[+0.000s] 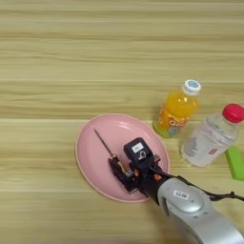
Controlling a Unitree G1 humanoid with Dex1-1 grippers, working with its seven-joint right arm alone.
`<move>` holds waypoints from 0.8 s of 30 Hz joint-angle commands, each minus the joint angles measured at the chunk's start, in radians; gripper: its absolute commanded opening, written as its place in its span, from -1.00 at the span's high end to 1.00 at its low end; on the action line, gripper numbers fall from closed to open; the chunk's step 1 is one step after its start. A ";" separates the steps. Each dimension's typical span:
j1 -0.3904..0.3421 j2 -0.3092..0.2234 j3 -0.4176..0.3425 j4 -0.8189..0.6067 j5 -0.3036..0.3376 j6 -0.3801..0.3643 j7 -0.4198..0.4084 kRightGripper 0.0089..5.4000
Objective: Move the objects on the table
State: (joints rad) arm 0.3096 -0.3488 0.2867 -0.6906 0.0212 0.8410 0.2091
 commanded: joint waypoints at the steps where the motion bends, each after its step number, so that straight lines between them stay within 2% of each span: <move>1: 0.000 -0.023 -0.020 0.005 -0.017 -0.002 -0.002 0.09; 16: 0.003 -0.017 -0.031 0.002 -0.020 -0.008 0.005 0.67; 24: 0.002 -0.015 -0.038 0.000 -0.021 -0.006 0.010 0.69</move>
State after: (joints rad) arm 0.3161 -0.3487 0.2678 -0.6892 0.0138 0.8412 0.2256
